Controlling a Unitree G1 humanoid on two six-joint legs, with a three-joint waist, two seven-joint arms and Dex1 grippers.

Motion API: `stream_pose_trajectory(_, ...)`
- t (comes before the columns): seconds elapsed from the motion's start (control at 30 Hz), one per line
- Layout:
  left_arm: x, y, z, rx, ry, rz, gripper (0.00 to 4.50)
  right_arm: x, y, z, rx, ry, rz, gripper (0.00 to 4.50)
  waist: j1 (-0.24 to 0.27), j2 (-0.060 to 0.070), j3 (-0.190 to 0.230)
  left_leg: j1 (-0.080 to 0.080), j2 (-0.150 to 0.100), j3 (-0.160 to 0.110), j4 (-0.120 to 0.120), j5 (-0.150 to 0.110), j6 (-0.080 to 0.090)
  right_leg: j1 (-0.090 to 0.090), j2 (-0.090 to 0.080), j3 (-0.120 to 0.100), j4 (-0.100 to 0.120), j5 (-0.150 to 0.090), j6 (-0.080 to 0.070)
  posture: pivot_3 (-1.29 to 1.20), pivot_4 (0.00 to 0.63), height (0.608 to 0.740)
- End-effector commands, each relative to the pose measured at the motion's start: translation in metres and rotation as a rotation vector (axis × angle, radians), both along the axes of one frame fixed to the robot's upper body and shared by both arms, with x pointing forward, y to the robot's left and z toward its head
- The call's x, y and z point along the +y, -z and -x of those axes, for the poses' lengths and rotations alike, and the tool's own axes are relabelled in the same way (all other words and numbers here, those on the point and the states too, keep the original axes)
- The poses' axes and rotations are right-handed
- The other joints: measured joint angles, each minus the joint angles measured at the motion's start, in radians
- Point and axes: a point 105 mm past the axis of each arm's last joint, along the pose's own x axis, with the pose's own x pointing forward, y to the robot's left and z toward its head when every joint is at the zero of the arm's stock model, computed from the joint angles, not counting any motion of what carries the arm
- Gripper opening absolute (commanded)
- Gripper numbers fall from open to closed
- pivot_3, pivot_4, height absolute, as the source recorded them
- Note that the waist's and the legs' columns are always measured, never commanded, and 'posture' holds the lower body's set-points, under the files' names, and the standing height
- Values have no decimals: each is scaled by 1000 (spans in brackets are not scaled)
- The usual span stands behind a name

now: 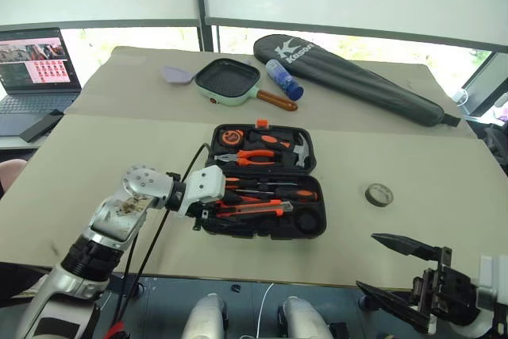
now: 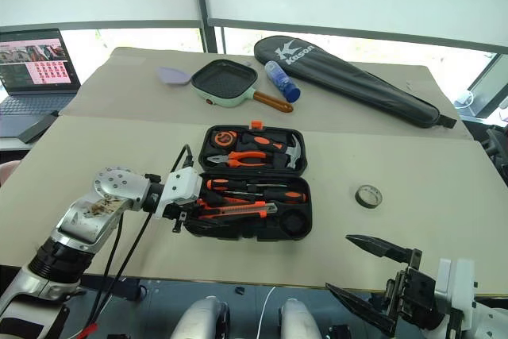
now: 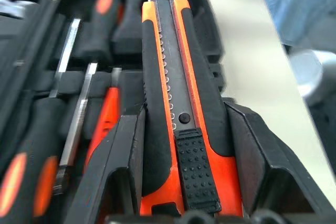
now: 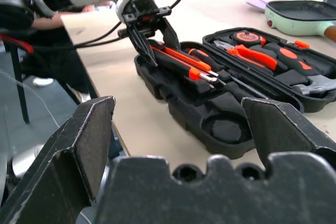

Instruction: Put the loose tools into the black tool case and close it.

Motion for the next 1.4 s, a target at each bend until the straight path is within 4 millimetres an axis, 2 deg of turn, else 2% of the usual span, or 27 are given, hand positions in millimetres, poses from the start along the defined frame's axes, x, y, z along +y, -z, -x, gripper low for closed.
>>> stream_pose_trajectory(0.03, -8, 4, -1, -43, 41, -24, 1781, -4, -8, -4, -27, 4, 29, 4500, 0, 0, 0, 0, 0, 0, 0, 0, 0, 0, 0, 0, 0, 0, 0, 0, 150, 740)
stream_pose_trajectory(0.4, -6, 22, 13, 13, 142, -121, 1781, -6, -3, -7, -24, -8, 53, 4500, -1, 0, 0, -1, 0, 0, 0, 0, 0, 0, 0, 0, 0, 0, 0, 0, 150, 740)
stream_pose_trajectory(0.47, -5, 22, 13, 42, 116, -119, 1781, -6, -3, -7, -25, -10, 55, 4500, -3, 1, 0, -1, 0, 0, 0, 0, 0, 0, 0, 0, 0, 0, 0, 0, 150, 740)
stream_pose_trajectory(0.53, -5, 22, 10, 34, 99, -121, 2795, -5, -2, -8, -27, -12, 56, 4500, -3, 1, 0, 0, 0, 0, 0, 0, 0, 0, 0, 0, 0, 0, 0, 0, 150, 740)
stream_pose_trajectory(0.63, -8, 17, 10, 9, 118, -89, 3795, -5, -1, -8, -27, -19, 62, 4500, -3, 1, 0, 0, 0, 0, 0, 0, 1, 0, 1, 0, 0, 0, 0, 0, 150, 740)
stream_pose_trajectory(0.7, -13, 6, 13, 26, 134, -3, 4449, -6, -1, -9, -28, -23, 63, 4500, -2, 1, 0, 0, 0, 0, 0, -1, 1, 0, 0, 0, 0, 0, 0, 0, 150, 740)
stream_pose_trajectory(0.9, -8, -34, 1, 18, 68, 245, 4480, -9, 1, -14, -32, -26, 56, 4500, -2, 1, 0, -1, 0, 0, 0, -1, 1, -1, 0, 0, 0, 0, 0, 0, 150, 740)
stream_pose_trajectory(0.97, -5, -35, -2, 29, 45, 283, 3951, -10, 3, -16, -30, -24, 50, 4500, -2, 1, 0, -1, 0, 0, 0, -1, 1, -1, 0, 0, 0, 0, 0, 0, 150, 740)
stream_pose_trajectory(1.03, -5, -26, 3, 31, 81, 262, 3435, -10, 4, -18, -31, -22, 44, 4500, -2, 1, 0, 0, 0, 0, 0, -1, 1, 0, 0, 0, 0, 0, 0, 0, 150, 740)
stream_pose_trajectory(1.23, -18, 4, 10, 53, 115, 241, 1188, -9, 7, -25, -42, -18, 33, 4500, -1, 1, 0, 0, 0, 0, 0, -1, 1, 0, 0, 0, 0, 0, 0, 0, 150, 740)
stream_pose_trajectory(1.33, -24, 20, 7, 44, 100, 193, 121, -7, 7, -27, -45, -20, 30, 4500, 1, 1, 0, -1, -1, 0, 0, -1, 1, 0, 0, 0, 0, 0, 0, 0, 150, 740)
stream_pose_trajectory(1.4, -25, 30, 4, 56, 80, 164, 50, -5, 7, -27, -45, -22, 27, 4500, 0, 1, 0, -1, -1, 0, 1, -1, 1, 0, 0, 0, 0, 0, 0, 0, 150, 740)
